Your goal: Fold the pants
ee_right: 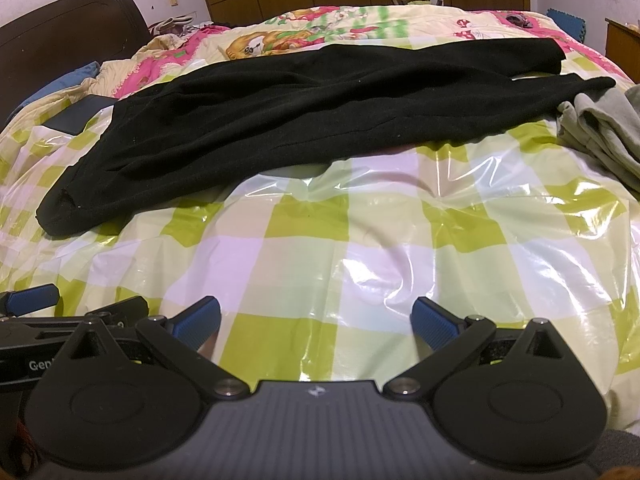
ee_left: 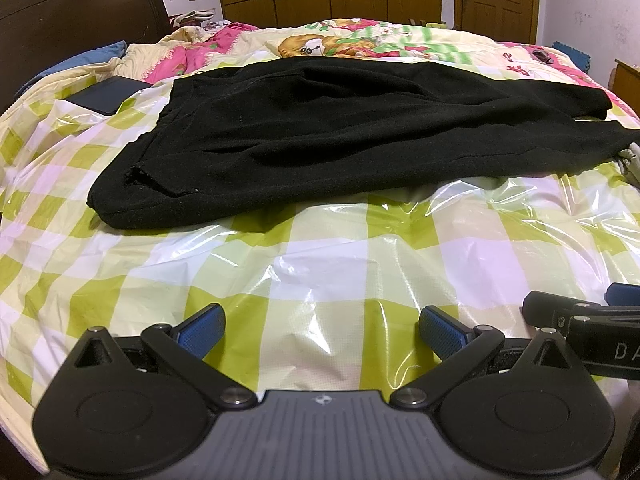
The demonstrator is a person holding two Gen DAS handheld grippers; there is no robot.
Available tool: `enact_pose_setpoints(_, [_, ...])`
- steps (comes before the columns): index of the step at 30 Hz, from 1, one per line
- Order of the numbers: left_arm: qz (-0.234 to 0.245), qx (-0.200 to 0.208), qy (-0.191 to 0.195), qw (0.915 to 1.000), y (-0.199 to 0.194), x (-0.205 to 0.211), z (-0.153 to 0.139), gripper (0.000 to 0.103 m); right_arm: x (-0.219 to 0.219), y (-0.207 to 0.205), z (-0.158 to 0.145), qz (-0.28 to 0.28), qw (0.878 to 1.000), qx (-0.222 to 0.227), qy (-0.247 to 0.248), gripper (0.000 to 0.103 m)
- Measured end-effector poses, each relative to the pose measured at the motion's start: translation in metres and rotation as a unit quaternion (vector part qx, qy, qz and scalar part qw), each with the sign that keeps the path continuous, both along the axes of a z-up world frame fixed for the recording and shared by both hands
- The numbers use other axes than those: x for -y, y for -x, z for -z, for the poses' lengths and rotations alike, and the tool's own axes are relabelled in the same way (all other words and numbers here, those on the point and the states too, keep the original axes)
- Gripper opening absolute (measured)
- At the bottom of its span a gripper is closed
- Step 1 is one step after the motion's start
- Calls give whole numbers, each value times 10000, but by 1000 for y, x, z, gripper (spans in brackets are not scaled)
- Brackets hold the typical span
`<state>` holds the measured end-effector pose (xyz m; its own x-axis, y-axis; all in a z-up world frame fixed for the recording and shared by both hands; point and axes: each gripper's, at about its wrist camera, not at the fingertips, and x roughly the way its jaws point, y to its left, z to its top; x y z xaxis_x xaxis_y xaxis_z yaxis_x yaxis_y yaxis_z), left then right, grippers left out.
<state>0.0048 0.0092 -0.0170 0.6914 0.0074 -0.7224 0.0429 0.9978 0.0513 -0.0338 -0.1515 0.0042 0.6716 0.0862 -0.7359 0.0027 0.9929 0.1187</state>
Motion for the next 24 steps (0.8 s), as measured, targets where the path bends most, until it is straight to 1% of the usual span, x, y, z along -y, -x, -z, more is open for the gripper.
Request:
enact_pose_setpoints(16, [2, 2, 0, 10000, 0, 0, 0, 103, 0, 0, -1, 2, 10000, -7, -1, 102])
enact_pose_setpoints(24, [-14, -8, 68, 10000, -3, -4, 4, 103, -4, -1, 3, -37, 9999, -10, -92, 102])
